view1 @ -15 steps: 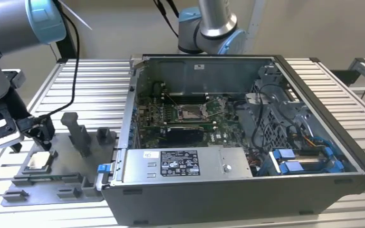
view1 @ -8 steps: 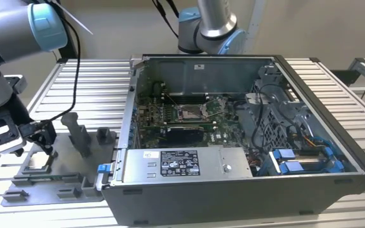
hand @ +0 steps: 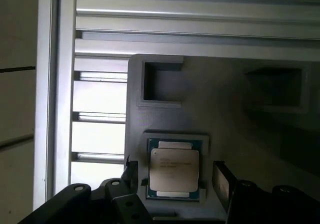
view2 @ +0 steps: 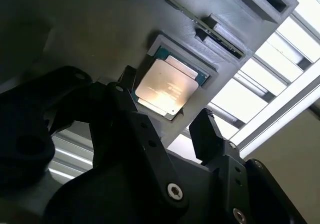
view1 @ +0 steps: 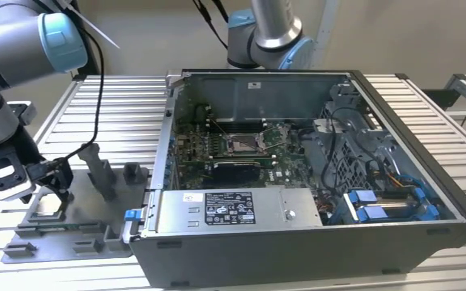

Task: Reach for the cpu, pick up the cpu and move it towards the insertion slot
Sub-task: 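Pick up the cpu and move it towards the insertion slot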

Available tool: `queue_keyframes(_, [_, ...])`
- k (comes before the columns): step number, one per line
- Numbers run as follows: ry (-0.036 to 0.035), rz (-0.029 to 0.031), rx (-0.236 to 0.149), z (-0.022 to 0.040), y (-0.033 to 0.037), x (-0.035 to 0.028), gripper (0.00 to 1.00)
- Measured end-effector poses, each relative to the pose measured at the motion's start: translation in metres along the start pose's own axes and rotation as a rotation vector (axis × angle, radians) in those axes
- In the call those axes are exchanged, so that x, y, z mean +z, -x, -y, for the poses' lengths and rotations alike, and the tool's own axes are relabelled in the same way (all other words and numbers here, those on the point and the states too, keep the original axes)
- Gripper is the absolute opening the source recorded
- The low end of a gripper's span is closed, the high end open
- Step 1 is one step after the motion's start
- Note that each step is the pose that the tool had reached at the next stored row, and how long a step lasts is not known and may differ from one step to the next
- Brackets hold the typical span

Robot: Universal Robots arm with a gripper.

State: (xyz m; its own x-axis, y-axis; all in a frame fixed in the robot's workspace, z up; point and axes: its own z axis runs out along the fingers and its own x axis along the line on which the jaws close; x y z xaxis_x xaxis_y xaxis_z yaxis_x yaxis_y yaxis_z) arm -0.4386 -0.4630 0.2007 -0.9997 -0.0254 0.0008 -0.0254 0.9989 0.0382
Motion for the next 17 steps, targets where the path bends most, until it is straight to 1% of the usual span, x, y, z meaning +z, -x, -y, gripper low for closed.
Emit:
queue_keyframes(9, [0.0001, 0.0001, 0.0, 0.0026, -0.0006, 0.0101, 1.0])
queue_keyframes(12, [0.0001, 0.0001, 0.0, 0.0029, -0.0006, 0.0122, 1.0])
queue_keyframes(17, [0.0, -0.0001, 0.0, 0.0029, -0.0006, 0.0142, 1.0])
